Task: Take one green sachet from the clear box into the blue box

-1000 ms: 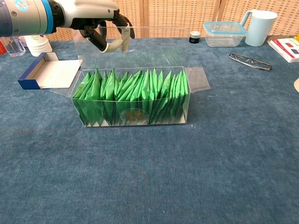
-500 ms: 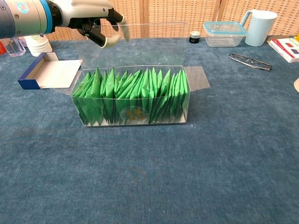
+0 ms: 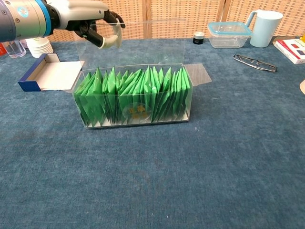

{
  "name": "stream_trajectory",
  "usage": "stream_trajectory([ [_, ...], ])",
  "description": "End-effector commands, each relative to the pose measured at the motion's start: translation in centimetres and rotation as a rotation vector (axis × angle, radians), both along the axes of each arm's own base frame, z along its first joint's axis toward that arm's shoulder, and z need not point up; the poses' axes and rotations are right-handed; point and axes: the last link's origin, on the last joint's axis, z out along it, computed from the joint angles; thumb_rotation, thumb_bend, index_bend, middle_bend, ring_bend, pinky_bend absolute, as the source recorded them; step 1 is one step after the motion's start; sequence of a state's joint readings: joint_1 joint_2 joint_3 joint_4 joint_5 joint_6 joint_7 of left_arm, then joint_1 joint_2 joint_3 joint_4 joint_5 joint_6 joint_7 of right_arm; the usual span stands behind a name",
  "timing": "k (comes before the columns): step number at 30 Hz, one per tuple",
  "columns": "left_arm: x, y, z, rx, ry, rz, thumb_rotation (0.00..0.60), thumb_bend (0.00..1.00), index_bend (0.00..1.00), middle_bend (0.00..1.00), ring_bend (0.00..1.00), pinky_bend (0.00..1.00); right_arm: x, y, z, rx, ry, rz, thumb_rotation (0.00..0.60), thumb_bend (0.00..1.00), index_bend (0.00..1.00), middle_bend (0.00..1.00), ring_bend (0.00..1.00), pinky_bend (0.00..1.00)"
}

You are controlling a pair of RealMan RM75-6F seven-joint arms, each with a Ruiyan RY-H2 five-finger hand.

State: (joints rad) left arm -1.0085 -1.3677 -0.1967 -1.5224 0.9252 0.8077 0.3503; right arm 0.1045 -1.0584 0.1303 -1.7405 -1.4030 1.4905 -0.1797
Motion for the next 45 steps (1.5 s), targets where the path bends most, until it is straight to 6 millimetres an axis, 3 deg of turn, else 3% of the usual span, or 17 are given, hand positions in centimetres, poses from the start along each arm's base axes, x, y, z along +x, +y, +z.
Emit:
stream_trajectory([
  [1,0.2,-0.2,0.1,-0.029,-0.02,0.007,0.352,0.55,0.56,0.14,0.08,0.38,0.0,0.0,0.0,0.001,0.0,0.0,0.318,0.72,0.13,0.14,0.18,0.29],
  [15,0.4,-0.4,0.2,-0.031,-0.031,-0.009,0.354,0.55,0.66,0.21,0.11,0.38,-0.2,0.3,0.2,-0.009,-0.001,-0.001,0.317,0.72,0.13,0.14,0.18,0.29],
  [26,0.1,0.0,-0.2,-0.001,-0.007,-0.012,0.35,0.55,0.61,0.19,0.11,0.38,-0.2,0.4,0.3,-0.01,-0.003,-0.001,0.317,0.72,0.13,0.14,0.18,0.29],
  [33,0.5,-0.8,-1.4,-0.032,-0.012,-0.026,0.351,0.55,0.63,0.19,0.11,0.38,-0.2,0.4,0.3,-0.008,-0.004,0.0,0.318,0.72,0.13,0.14,0.18,0.29],
  [35,0.8,-0.9,-1.4,-0.032,-0.022,-0.038,0.35,0.55,0.63,0.19,0.11,0.38,-0.6,1.2,0.5,-0.032,0.003,-0.088,0.318,0.72,0.13,0.14,0.18,0.29],
  [45,1.5,-1.9,-1.7,-0.07,-0.073,-0.081,0.35,0.55,0.64,0.19,0.11,0.38,-0.2,1.3,0.2,-0.005,-0.003,-0.023,0.319,0.72,0.13,0.14,0.18,0.29],
])
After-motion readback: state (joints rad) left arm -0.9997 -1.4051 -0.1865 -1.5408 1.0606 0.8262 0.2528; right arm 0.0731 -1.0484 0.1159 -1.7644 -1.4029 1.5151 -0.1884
